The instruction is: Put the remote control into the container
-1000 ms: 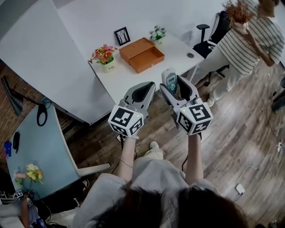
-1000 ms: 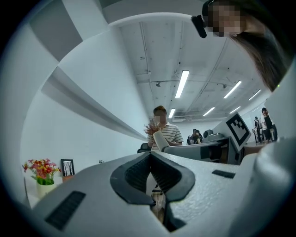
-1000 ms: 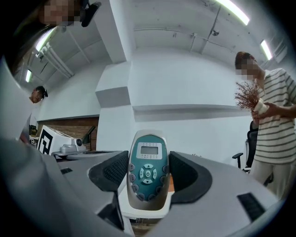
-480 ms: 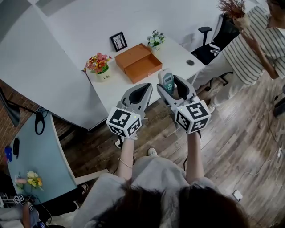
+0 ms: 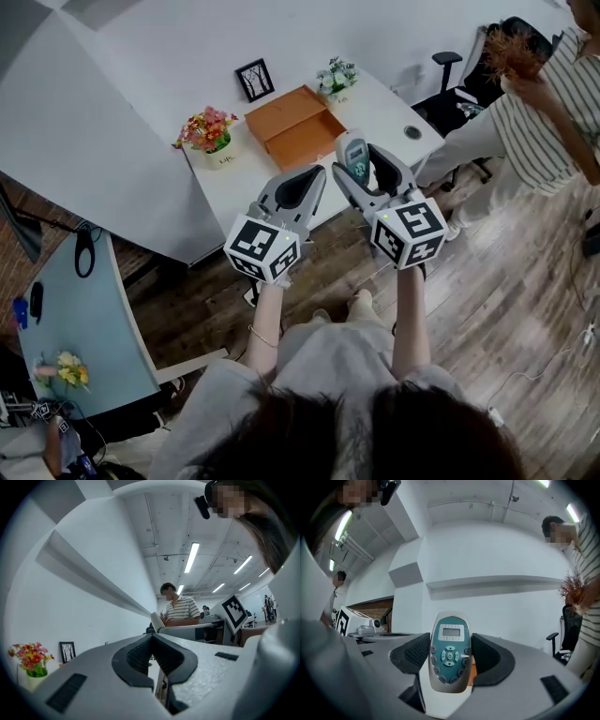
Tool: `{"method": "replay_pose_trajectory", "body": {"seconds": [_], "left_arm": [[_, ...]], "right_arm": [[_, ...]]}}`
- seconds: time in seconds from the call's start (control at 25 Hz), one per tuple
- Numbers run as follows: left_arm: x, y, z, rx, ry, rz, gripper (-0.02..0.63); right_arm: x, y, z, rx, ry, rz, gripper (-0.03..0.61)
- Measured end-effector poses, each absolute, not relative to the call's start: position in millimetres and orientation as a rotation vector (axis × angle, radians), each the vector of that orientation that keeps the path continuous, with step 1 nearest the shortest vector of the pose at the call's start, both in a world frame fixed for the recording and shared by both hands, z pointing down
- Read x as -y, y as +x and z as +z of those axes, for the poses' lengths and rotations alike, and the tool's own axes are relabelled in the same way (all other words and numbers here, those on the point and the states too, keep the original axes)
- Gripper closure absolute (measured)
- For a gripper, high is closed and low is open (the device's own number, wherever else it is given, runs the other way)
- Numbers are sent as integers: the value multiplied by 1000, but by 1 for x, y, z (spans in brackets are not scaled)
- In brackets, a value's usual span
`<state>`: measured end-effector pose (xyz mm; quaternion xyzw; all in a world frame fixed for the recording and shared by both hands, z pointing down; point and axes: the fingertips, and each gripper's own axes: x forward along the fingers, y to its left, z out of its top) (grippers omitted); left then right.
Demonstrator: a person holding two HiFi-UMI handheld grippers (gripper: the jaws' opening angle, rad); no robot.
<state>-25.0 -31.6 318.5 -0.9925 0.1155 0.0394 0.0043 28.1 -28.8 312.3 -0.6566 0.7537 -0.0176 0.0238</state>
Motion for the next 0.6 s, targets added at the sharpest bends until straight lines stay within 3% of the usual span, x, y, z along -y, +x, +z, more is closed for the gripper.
{"method": "replay_pose_trajectory", "body": {"seconds": [0.6], "left_arm": [[122,0,327,-662,-3072,81,611]], "right_arm": [[140,68,308,-2509,-1808,-61,302]]}}
